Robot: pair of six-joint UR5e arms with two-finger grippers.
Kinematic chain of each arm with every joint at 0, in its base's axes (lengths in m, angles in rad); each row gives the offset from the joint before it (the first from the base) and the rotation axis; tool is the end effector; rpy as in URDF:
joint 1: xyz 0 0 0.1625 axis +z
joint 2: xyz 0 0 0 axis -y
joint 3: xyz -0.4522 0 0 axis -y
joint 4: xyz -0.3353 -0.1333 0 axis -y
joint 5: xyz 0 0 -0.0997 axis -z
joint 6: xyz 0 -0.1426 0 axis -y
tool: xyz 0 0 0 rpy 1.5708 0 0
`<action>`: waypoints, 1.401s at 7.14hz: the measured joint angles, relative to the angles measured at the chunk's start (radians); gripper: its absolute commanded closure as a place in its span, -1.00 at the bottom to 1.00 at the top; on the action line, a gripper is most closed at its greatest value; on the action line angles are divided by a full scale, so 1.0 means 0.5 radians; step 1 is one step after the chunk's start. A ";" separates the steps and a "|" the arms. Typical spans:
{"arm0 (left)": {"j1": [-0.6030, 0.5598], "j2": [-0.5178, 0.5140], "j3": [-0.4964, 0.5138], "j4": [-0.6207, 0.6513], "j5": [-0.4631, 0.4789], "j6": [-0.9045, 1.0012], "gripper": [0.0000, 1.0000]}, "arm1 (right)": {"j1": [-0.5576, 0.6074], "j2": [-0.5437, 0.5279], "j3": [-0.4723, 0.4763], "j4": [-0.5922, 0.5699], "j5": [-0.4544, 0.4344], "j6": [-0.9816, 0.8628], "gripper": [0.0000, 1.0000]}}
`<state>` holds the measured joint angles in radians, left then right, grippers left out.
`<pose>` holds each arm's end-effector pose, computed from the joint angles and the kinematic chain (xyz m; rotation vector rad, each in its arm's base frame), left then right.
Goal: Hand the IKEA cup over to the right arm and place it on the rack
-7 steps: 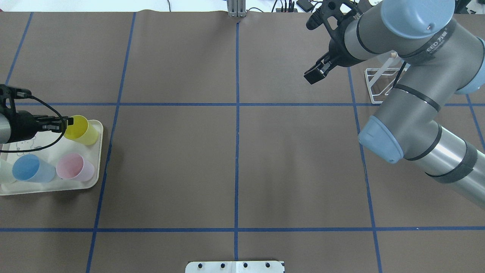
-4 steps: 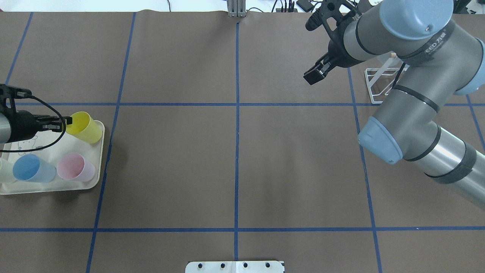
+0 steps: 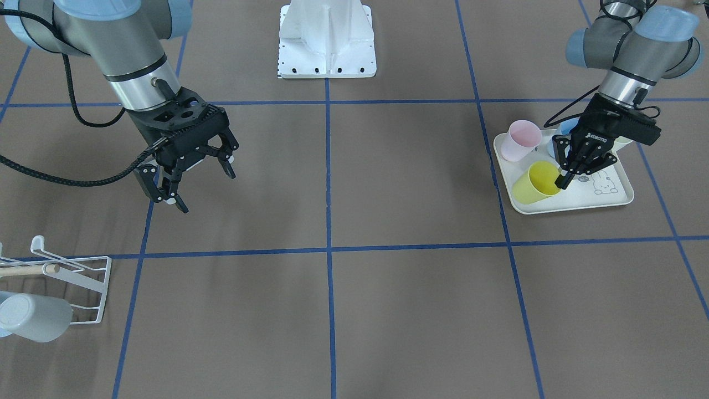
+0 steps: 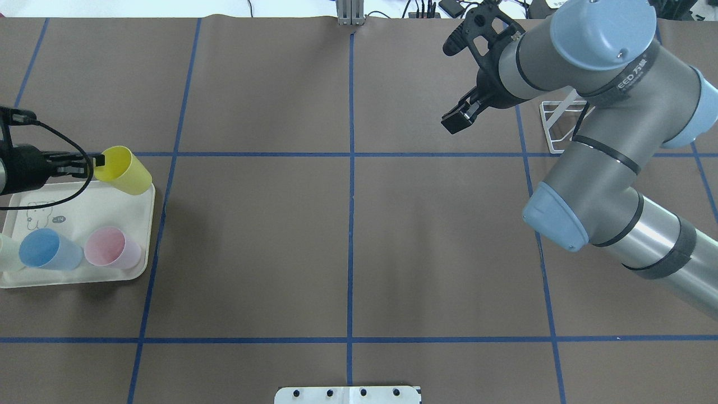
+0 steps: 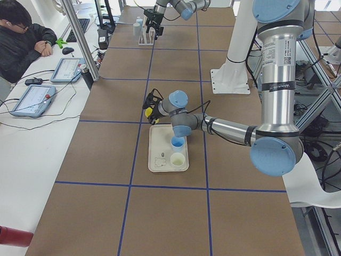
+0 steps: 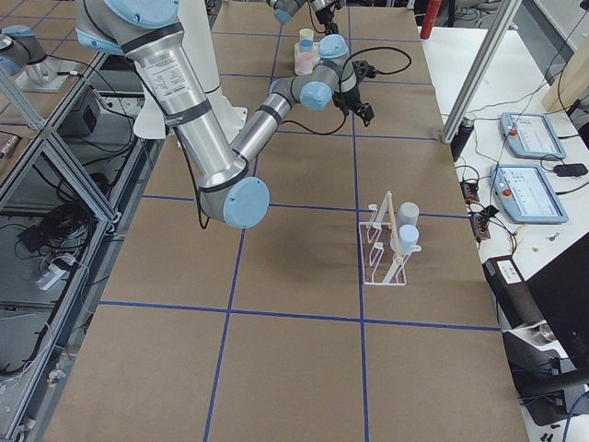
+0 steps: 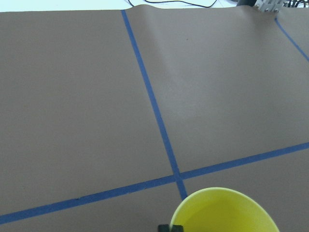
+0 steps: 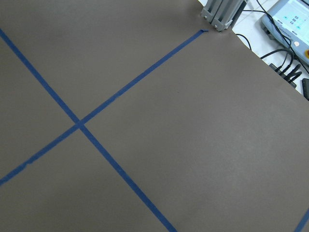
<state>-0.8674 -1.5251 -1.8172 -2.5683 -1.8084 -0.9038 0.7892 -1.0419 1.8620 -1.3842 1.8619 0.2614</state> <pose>0.2301 -0.4255 0.5050 0.6769 1.0020 -0.0330 -0.3751 -0.5091 0.2965 0.7465 -0.7410 -0.6187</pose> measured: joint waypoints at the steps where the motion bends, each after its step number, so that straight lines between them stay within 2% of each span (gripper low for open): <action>1: -0.004 -0.054 -0.152 0.189 -0.012 -0.054 1.00 | -0.054 0.001 -0.061 0.165 -0.002 0.027 -0.97; 3: -0.003 -0.209 -0.295 0.342 -0.181 -0.375 1.00 | -0.185 -0.004 -0.186 0.554 -0.051 0.119 -0.98; 6: 0.179 -0.591 -0.314 0.350 -0.278 -1.033 1.00 | -0.486 -0.005 -0.263 0.981 -0.458 0.254 -0.97; 8: 0.344 -0.770 -0.297 0.272 -0.276 -1.287 1.00 | -0.650 -0.006 -0.404 1.446 -0.675 0.274 -0.97; 10: 0.426 -0.810 -0.270 0.140 -0.274 -1.378 1.00 | -0.740 -0.008 -0.599 1.967 -0.753 0.273 -0.96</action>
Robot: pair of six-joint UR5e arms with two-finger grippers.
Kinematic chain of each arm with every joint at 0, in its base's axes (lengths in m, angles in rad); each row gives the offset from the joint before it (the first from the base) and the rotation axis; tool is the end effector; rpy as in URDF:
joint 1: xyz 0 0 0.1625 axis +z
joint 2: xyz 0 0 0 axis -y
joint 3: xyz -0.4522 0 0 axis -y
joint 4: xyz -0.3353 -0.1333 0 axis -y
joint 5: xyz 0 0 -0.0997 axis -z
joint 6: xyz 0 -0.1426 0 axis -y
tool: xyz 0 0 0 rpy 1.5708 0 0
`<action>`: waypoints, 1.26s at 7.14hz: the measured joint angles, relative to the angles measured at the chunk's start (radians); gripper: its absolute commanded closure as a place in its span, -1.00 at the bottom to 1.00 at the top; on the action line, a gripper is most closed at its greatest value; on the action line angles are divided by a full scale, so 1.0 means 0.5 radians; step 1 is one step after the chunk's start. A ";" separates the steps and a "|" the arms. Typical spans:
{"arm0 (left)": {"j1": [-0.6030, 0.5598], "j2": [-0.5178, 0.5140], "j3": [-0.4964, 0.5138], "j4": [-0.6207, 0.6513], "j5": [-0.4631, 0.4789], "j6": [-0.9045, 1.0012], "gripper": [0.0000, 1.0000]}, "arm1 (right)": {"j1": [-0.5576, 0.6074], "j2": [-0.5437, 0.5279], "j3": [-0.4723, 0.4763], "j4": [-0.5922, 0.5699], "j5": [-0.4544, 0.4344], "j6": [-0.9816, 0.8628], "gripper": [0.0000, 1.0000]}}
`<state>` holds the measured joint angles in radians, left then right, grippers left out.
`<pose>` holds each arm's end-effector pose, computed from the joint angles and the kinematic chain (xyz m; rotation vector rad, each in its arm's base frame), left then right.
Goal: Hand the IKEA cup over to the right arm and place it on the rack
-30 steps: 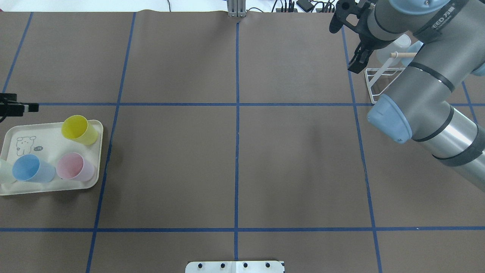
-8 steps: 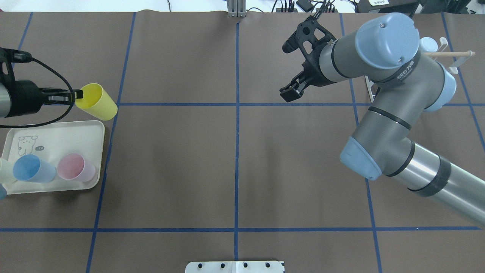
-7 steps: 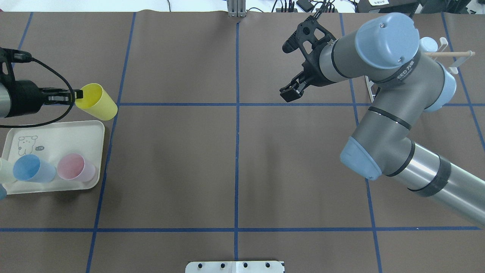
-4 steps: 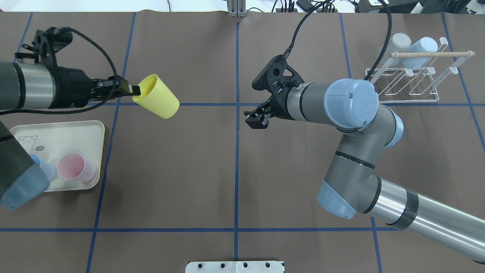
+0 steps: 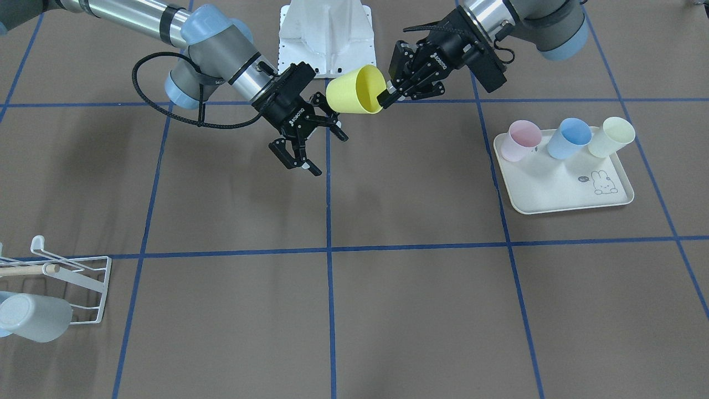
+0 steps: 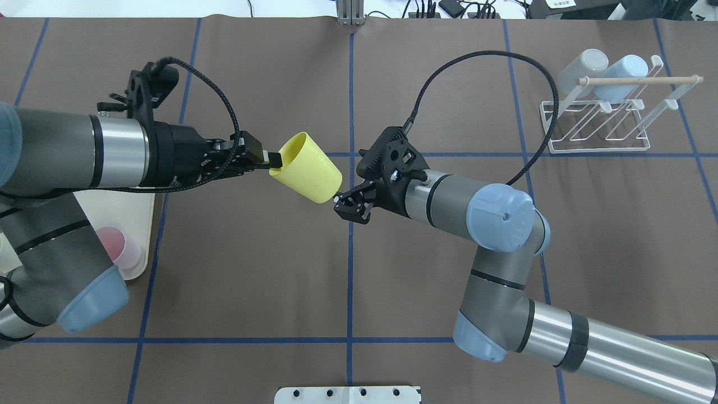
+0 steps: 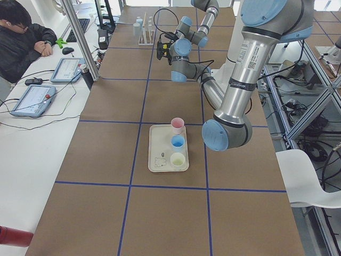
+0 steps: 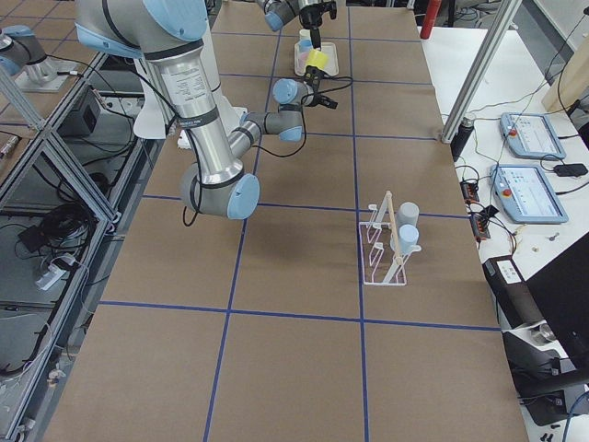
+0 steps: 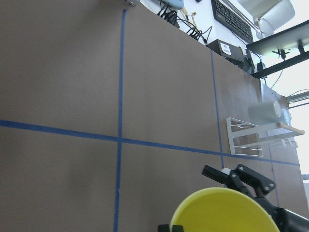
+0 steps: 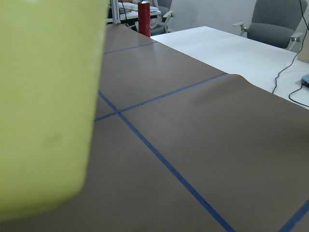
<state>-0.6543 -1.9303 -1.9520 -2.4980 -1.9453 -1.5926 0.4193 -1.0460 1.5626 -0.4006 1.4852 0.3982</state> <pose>0.3703 -0.3863 0.2474 0.2422 1.6473 -0.2005 -0.5324 -0.3966 0.2728 1.2669 -1.1493 -0.4916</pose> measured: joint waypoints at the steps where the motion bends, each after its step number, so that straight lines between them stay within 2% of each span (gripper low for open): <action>1: 0.012 -0.005 0.023 -0.019 0.001 -0.005 1.00 | -0.032 0.000 -0.060 0.172 -0.021 -0.007 -0.96; 3: 0.020 -0.055 0.123 -0.028 0.007 -0.002 1.00 | -0.075 0.003 -0.091 0.302 -0.057 -0.017 -0.96; 9: 0.023 -0.112 0.274 -0.029 0.010 0.009 1.00 | -0.090 0.009 -0.074 0.322 -0.065 -0.017 -0.95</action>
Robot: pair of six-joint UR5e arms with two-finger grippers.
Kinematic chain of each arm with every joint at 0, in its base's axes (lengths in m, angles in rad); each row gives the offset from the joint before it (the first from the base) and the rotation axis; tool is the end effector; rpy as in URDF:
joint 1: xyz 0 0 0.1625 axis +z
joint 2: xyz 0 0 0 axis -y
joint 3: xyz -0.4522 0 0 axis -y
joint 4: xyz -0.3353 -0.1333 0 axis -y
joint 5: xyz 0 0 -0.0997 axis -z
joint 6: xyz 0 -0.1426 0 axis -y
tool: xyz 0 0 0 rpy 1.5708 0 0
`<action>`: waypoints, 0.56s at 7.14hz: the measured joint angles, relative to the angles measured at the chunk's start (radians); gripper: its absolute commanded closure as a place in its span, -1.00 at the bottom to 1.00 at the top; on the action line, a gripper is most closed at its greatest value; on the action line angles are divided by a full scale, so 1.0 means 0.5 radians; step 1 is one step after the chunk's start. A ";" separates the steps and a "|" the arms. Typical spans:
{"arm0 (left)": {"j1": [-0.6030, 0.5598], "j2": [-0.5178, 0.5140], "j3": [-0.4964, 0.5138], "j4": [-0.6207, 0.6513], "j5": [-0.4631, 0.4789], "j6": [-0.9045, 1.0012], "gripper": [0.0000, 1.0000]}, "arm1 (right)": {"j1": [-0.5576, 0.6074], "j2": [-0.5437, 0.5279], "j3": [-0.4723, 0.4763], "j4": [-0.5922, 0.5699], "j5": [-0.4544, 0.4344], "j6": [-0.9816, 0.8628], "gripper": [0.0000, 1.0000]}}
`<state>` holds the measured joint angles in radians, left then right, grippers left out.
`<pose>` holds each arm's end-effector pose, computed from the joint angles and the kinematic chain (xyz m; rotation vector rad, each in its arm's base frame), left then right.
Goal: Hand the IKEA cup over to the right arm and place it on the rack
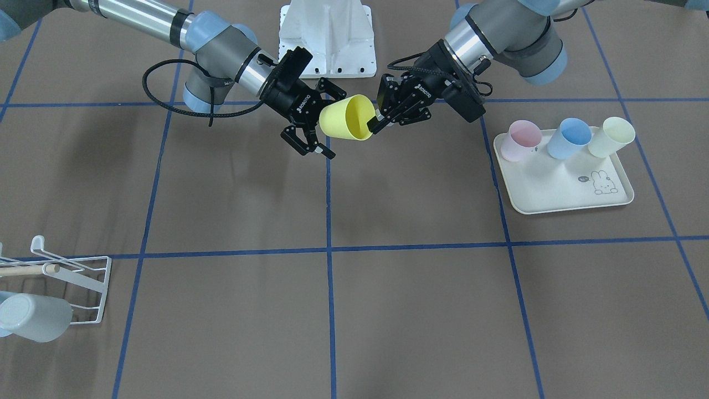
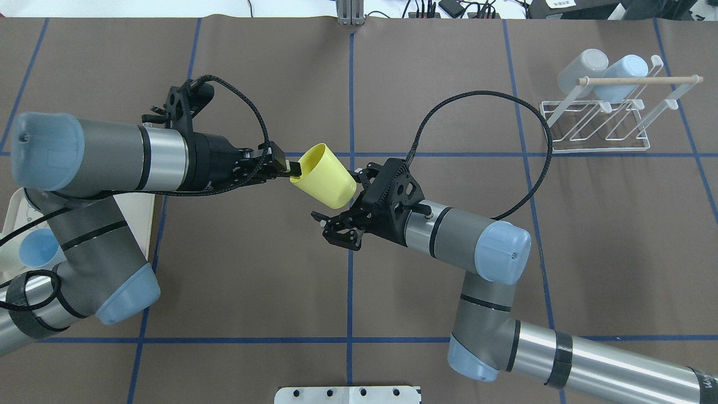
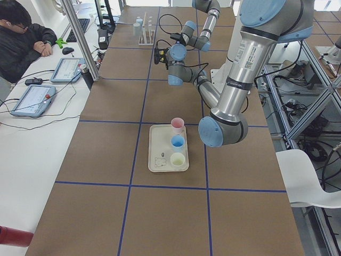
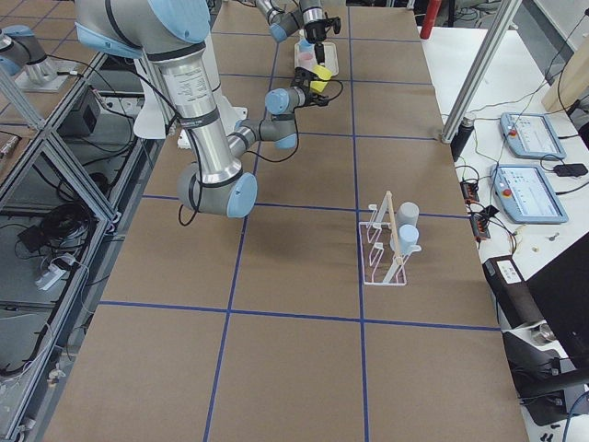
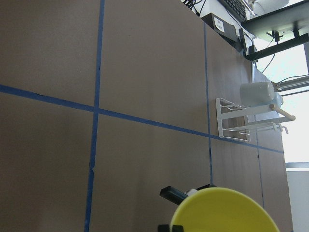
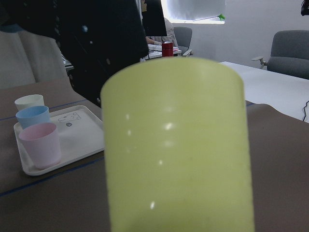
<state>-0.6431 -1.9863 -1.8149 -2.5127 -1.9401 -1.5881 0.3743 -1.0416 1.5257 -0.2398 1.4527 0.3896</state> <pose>0.4130 -0.4117 0.2670 0.2138 1.5894 -0.2174 -0.5393 -0.3731 0.2658 1.3487 -1.2487 -0.4634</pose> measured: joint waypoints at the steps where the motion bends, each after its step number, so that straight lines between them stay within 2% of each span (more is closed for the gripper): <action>1: 0.000 -0.015 0.031 0.000 0.004 0.001 1.00 | 0.000 0.001 0.001 0.001 0.000 0.000 -0.94; 4: -0.002 -0.021 0.079 0.000 0.028 0.004 1.00 | 0.000 0.003 0.001 0.001 0.000 0.003 -0.89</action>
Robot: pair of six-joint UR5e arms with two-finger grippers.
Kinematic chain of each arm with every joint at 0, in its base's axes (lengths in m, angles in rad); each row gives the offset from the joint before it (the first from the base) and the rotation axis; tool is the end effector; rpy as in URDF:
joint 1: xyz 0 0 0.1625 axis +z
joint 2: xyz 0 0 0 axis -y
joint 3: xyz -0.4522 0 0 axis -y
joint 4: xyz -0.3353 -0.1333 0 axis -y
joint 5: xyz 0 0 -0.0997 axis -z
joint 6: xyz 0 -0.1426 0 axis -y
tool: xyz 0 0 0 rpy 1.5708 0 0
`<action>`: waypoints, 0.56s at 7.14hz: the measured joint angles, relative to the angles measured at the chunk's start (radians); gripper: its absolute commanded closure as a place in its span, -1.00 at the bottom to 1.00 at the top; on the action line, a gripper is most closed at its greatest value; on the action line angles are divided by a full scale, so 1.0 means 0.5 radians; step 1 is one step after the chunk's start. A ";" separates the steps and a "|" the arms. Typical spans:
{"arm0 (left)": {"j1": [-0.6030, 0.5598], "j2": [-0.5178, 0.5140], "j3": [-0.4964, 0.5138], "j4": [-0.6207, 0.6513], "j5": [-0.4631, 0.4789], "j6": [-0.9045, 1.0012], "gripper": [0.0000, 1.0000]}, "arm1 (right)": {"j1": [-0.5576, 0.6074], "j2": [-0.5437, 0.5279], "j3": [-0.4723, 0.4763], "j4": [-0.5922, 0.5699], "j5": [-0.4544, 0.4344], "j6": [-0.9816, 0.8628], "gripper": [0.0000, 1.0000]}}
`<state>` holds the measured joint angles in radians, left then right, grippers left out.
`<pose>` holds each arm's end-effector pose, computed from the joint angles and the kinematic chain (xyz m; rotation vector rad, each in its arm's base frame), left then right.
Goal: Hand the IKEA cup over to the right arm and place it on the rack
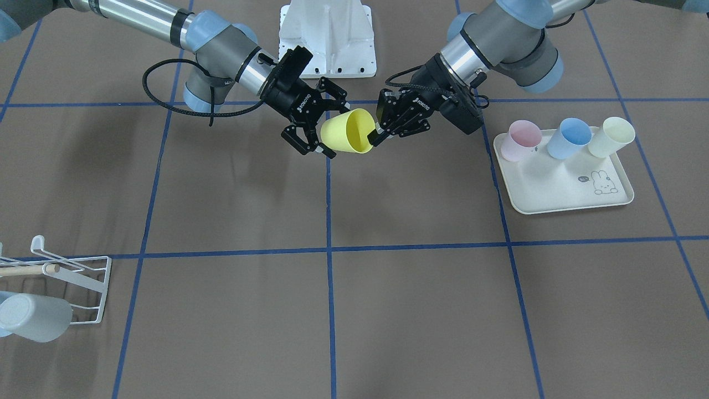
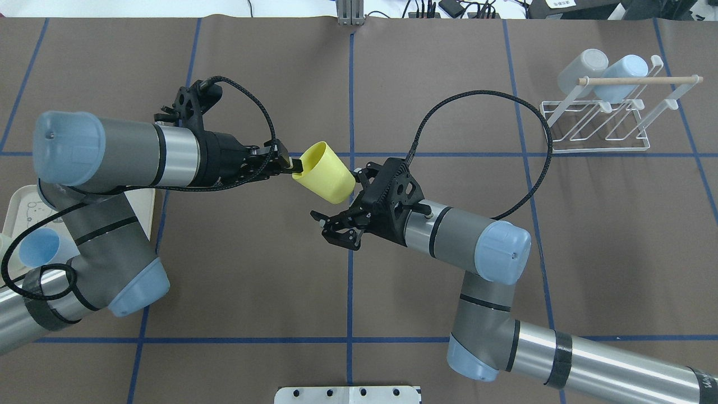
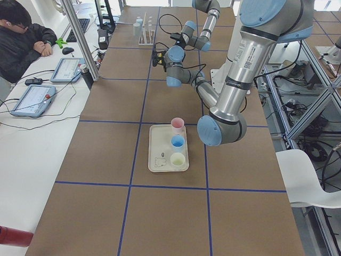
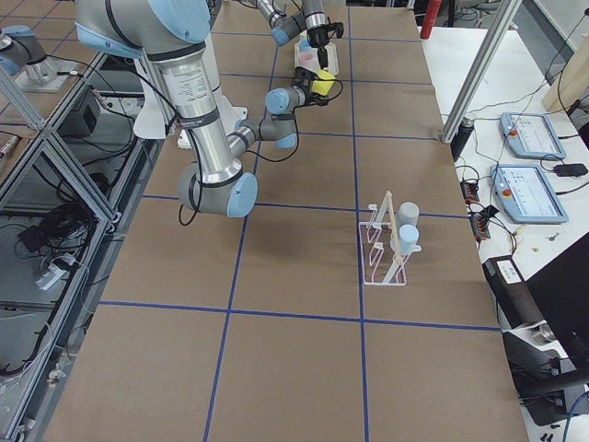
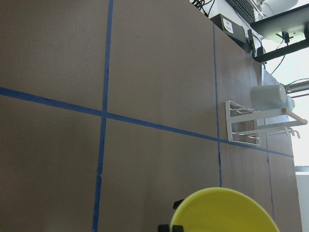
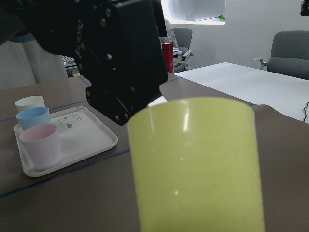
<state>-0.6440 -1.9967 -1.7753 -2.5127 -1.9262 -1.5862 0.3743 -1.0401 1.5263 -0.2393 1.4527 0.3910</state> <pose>0.4226 -0.4219 0.2768 0.2152 1.5624 -0.2381 -0.5392 -0.3731 0.2645 1.3495 -1.2514 -0.4615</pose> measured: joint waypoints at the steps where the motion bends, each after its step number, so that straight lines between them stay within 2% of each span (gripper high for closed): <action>1: 0.000 0.009 0.001 0.000 0.001 0.002 1.00 | 0.000 0.000 0.000 0.000 0.000 0.001 -0.88; 4: 0.003 0.026 -0.016 0.000 0.002 0.004 1.00 | 0.000 -0.002 0.000 0.000 0.000 0.003 -0.88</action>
<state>-0.6425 -1.9840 -1.7832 -2.5127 -1.9252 -1.5842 0.3743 -1.0409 1.5263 -0.2393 1.4527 0.3926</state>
